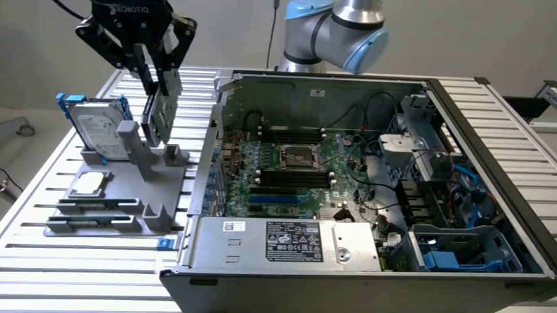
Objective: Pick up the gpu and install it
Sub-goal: 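Pick up the gpu and move the gpu toward the slot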
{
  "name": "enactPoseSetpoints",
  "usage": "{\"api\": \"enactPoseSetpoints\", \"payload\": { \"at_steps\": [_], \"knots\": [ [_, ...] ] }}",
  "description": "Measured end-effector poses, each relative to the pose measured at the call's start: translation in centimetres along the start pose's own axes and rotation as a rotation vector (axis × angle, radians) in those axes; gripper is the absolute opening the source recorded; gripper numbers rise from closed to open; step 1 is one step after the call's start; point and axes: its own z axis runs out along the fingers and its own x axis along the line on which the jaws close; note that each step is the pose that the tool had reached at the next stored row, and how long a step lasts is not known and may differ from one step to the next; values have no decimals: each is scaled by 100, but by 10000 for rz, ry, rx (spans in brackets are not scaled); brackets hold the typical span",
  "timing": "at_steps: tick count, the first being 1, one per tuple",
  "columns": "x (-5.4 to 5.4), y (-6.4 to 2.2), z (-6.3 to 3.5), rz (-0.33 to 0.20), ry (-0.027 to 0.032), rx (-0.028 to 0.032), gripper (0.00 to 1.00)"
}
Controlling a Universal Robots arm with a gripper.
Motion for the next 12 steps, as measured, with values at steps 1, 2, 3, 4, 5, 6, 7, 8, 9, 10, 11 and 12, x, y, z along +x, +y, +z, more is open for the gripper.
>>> {"api": "enactPoseSetpoints", "payload": {
  "at_steps": [1,2,3,4,5,6,7,8,9,10,11,12],
  "knots": [
    [-43,-2,-14,1,14,-4,26],
    [-88,-5,-21,0,23,-11,26],
    [-133,-8,-25,1,28,-20,26],
    [-182,-12,-30,0,36,-29,26],
    [-227,-14,-34,2,42,-36,26],
    [-271,-17,-38,2,47,-41,26],
    [-316,-20,-42,2,53,-45,26],
    [-362,-23,-48,2,62,-47,26],
    [-406,-26,-55,3,69,-48,26],
    [-451,-28,-65,3,77,-48,26],
    [-496,-31,-73,4,83,-49,26],
    [-541,-34,-81,3,89,-50,26]
  ]
}}
